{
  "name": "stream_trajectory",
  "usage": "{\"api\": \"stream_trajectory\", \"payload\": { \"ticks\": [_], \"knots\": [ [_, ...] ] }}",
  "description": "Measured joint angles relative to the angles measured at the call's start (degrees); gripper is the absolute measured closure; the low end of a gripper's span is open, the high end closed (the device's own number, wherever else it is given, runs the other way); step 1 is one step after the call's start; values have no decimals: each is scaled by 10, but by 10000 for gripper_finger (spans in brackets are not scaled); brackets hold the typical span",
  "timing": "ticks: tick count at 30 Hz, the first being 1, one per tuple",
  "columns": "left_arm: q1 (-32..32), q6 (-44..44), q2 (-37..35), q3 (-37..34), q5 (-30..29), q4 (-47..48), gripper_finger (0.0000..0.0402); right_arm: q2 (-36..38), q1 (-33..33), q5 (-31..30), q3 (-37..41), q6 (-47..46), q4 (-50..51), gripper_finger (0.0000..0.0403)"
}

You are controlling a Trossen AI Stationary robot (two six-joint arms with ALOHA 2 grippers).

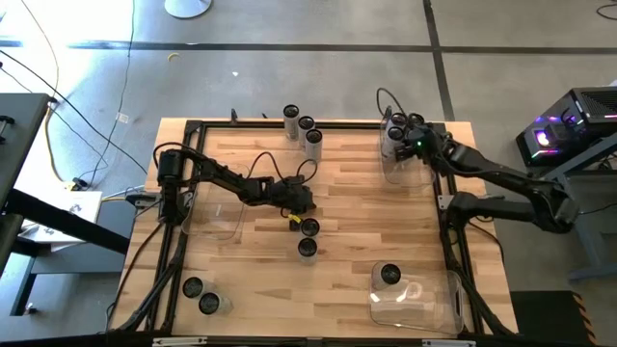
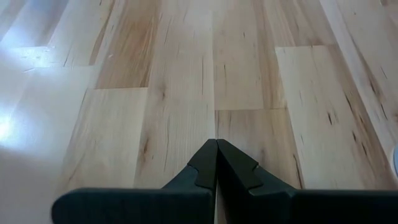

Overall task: Sort soda cans
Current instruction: Put the white-blue soda can into the top transparent bin, then put the white-pink soda can into the middle transparent bin

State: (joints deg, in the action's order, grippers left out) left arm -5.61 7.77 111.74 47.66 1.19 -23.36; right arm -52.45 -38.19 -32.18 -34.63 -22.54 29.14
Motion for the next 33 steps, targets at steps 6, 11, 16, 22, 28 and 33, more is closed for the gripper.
{"api": "stream_trajectory", "payload": {
  "ticks": [6,11,16,22,28,33],
  "knots": [
    [0,-1,0,0,0,0,401,0,-32,22,0,8,-2,129],
    [0,-2,0,0,0,0,401,9,-38,3,0,33,-25,82],
    [0,-3,0,0,1,0,401,44,-28,-3,-17,52,-39,76],
    [4,11,-16,0,-5,27,401,102,14,-18,-62,56,-15,74],
    [2,49,-136,-1,-54,171,401,131,99,75,-80,4,-34,73],
    [19,63,-261,-1,-82,262,401,100,195,170,-34,3,-192,73]
  ]
}}
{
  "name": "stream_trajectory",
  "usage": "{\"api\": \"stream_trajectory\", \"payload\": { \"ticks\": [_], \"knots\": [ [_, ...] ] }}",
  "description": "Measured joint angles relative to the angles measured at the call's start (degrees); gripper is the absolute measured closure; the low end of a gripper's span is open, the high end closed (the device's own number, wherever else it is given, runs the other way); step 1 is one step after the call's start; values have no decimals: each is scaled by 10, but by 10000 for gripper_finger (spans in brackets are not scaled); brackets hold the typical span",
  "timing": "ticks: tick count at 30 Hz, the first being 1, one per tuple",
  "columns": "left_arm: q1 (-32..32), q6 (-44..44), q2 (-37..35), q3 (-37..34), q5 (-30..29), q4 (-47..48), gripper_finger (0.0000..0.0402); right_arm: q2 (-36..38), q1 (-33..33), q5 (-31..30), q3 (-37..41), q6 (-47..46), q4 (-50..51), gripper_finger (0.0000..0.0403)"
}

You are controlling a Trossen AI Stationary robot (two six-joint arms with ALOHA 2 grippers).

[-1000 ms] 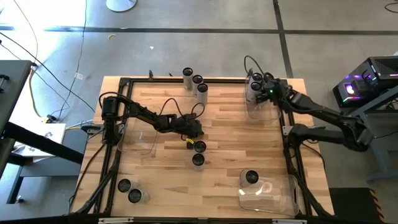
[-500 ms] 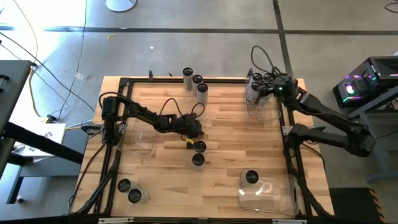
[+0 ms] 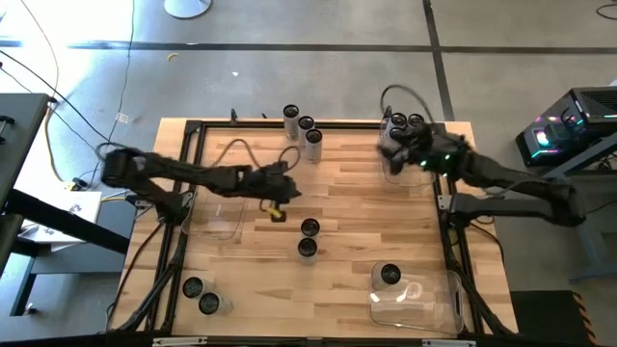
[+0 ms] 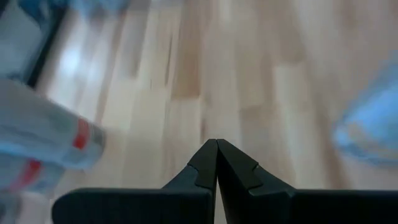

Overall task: Sort soda cans
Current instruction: Put the white-pink soda can into the middle transparent bin

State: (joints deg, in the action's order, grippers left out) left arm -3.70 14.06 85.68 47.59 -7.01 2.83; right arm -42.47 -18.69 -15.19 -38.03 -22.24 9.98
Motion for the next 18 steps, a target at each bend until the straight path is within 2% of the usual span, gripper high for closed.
{"api": "stream_trajectory", "payload": {
  "ticks": [5,9,11,13,18],
  "knots": [
    [62,-5,-102,0,-1,21,401,-88,95,65,70,56,-272,73],
    [131,-10,-124,0,41,-34,401,-184,149,147,86,116,-445,73],
    [162,-16,-119,0,56,-60,401,-231,171,174,77,142,-495,73],
    [189,-19,-113,0,55,-71,401,-277,190,177,60,170,-532,73],
    [232,-52,-104,0,-7,-83,392,-362,213,175,-13,209,-509,73]
  ]
}}
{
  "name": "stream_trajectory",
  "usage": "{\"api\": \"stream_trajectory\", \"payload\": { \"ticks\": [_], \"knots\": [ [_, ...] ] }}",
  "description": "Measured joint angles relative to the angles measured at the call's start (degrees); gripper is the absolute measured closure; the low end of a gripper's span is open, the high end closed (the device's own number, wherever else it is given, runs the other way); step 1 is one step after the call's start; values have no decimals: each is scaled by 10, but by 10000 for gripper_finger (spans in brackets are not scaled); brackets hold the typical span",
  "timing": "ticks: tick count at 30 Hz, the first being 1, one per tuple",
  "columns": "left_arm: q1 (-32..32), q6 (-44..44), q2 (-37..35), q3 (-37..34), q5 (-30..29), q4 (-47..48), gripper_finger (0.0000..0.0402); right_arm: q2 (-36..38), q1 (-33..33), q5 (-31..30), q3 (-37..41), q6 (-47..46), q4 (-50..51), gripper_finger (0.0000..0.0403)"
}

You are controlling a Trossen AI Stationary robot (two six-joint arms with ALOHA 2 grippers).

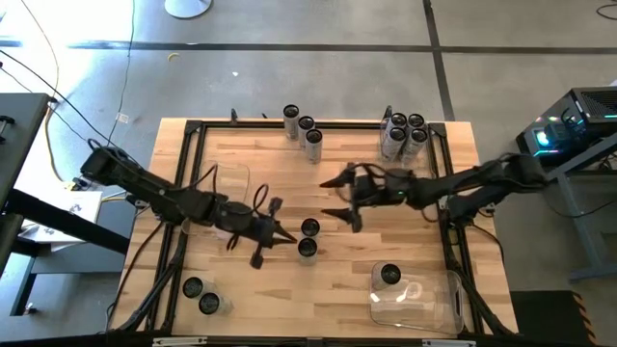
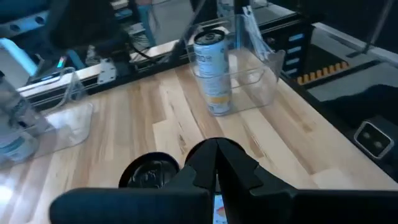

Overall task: Sort soda cans
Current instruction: Put the white-pink soda can into the middle transparent bin

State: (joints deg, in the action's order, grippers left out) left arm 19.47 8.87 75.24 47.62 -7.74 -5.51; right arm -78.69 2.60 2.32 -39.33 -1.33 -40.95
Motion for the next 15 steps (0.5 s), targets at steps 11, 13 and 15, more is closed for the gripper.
{"api": "stream_trajectory", "payload": {
  "ticks": [11,13,15],
  "knots": [
    [29,-176,12,0,-11,188,281,-64,24,-4,-117,3,214,73],
    [32,-203,28,-1,-18,197,258,-69,28,-4,-117,3,217,73],
    [33,-204,49,-1,-22,180,236,-69,34,-6,-116,7,219,73]
  ]
}}
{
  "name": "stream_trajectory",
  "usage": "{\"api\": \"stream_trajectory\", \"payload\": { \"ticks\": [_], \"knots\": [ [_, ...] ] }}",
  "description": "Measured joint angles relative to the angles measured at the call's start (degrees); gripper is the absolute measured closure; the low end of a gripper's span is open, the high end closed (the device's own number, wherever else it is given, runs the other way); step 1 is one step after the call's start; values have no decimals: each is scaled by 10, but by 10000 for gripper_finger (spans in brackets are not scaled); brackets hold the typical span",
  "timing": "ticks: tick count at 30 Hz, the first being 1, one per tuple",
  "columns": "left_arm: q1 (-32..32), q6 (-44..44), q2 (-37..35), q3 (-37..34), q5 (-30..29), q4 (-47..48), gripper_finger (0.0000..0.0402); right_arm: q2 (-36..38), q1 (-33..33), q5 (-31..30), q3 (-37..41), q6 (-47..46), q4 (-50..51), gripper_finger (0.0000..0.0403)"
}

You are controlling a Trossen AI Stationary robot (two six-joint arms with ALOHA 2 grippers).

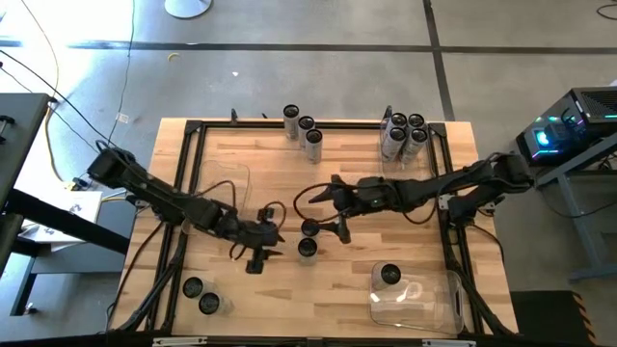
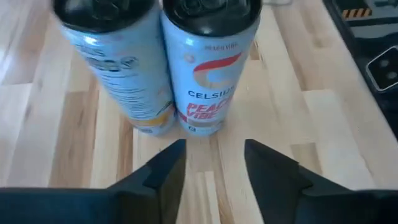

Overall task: Sort soda cans
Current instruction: Put the white-pink soda can into the middle transparent bin

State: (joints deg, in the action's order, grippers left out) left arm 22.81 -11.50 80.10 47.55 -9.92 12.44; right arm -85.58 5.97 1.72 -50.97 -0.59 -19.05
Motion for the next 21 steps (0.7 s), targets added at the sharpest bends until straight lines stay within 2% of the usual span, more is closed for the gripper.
{"api": "stream_trajectory", "payload": {
  "ticks": [4,7,9,12,18,21],
  "knots": [
    [0,40,49,0,4,-70,200,4,48,-40,-4,54,13,73],
    [-9,51,64,0,20,-99,182,8,97,-93,-28,66,54,73],
    [-16,51,65,0,32,-105,176,9,125,-118,-44,51,100,73],
    [-18,55,65,0,36,-126,173,8,161,-123,-48,3,149,73],
    [-17,71,65,0,38,-155,172,-4,199,-122,-45,-75,182,73],
    [-16,72,65,0,34,-155,172,-23,200,-122,-44,-104,163,73]
  ]
}}
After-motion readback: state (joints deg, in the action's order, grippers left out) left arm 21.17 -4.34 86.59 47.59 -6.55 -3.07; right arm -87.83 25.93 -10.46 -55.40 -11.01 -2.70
